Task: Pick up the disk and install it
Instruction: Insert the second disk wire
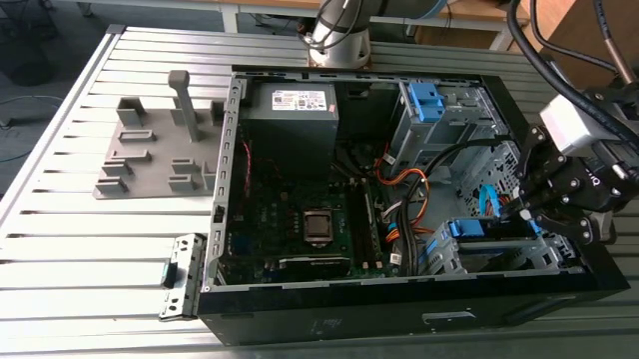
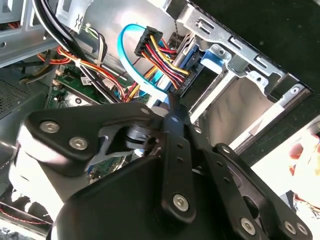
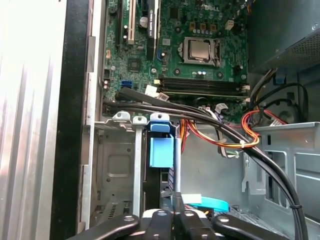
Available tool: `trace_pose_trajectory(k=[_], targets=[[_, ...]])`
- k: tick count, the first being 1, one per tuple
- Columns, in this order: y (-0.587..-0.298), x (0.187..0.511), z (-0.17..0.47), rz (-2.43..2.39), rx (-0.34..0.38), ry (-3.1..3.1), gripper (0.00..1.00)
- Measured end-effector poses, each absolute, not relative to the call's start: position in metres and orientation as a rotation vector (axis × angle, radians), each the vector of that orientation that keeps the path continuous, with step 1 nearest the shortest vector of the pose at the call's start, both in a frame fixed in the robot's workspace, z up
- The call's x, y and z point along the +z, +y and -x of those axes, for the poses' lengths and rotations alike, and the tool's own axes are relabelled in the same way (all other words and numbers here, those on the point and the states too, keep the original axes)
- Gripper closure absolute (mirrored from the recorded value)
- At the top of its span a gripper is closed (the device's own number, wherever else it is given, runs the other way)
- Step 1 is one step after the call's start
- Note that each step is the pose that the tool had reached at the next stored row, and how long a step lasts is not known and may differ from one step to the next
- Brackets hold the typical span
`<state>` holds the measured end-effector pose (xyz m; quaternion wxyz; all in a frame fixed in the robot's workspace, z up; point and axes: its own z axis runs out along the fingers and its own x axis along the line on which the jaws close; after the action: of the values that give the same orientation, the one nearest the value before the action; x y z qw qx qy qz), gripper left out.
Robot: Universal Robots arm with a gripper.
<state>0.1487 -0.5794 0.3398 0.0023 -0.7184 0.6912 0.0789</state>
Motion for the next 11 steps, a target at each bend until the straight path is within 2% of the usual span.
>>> trace_pose_trajectory(k=[1, 11], targets=[[-0.5794, 0.339, -0.149, 2.254, 0.251, 2.169, 0.89], [-0.581, 0.3319, -0.1578, 2.26, 0.278, 2.177, 0.89]])
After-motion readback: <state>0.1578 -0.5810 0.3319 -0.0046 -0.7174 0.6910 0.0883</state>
